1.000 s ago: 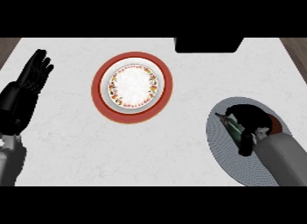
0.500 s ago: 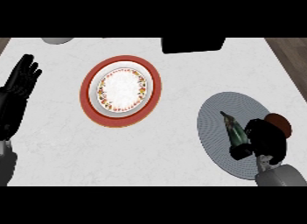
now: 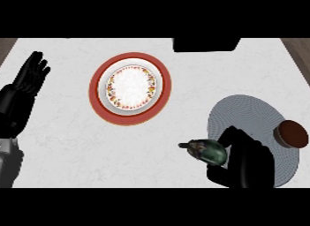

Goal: Pick the eggplant from the placemat and place it in the plate

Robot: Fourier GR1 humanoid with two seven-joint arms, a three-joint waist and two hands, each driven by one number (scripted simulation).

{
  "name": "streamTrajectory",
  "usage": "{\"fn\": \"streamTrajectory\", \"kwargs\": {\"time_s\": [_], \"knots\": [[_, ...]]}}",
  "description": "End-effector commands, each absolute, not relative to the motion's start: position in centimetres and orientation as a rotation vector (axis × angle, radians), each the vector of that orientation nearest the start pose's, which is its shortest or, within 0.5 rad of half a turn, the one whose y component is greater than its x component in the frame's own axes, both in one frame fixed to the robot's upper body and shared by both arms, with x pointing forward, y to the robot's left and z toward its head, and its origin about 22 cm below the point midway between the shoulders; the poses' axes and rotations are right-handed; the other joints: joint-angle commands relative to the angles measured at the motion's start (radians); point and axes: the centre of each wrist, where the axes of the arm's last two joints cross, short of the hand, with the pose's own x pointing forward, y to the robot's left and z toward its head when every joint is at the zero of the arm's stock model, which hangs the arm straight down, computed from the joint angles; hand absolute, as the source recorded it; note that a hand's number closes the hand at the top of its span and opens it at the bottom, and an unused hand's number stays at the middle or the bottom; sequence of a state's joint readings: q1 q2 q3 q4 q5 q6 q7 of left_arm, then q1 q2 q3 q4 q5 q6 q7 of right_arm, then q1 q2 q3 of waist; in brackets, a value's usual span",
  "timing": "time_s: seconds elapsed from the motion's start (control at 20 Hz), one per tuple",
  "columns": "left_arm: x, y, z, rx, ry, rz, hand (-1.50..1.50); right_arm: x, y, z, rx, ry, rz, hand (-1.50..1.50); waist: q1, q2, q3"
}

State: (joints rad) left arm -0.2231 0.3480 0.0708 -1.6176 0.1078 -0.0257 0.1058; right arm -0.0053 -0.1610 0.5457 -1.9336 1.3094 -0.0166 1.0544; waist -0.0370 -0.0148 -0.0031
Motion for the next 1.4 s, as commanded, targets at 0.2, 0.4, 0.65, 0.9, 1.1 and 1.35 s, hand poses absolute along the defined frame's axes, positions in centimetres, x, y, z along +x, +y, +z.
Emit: {"fn": "streamTrajectory", "kwargs": {"time_s": [0.2, 0.4, 0.65, 0.9, 1.1, 1.35], "knots": [[30.9, 28.7, 9.3, 0.125, -1.731, -0.232, 0.00, 17.3, -6.9, 14.0, -1.165, -1.384, 0.436, 1.50, 0.033, 0.016, 0.002], [29.5, 28.5, 11.2, 0.140, -1.747, -0.249, 0.00, 18.6, -4.1, 15.7, -1.157, -1.405, 0.503, 1.50, 0.055, 0.014, 0.002], [30.1, 26.8, 10.3, 0.140, -1.752, -0.255, 0.00, 22.2, -1.8, 15.6, -1.101, -1.410, 0.487, 1.50, 0.058, 0.017, 0.002], [30.3, 27.6, 11.5, 0.092, -1.779, -0.258, 0.00, 28.4, -1.4, 15.6, -1.044, -1.425, 0.444, 1.50, 0.088, 0.023, 0.002], [30.4, 25.2, 10.8, 0.088, -1.764, -0.257, 0.00, 32.3, -1.5, 15.3, -1.011, -1.384, 0.430, 1.50, 0.095, 0.028, 0.003], [30.6, 26.4, 9.7, 0.095, -1.778, -0.266, 0.00, 35.8, -0.7, 15.5, -1.025, -1.350, 0.429, 1.50, 0.098, 0.031, 0.002]]}}
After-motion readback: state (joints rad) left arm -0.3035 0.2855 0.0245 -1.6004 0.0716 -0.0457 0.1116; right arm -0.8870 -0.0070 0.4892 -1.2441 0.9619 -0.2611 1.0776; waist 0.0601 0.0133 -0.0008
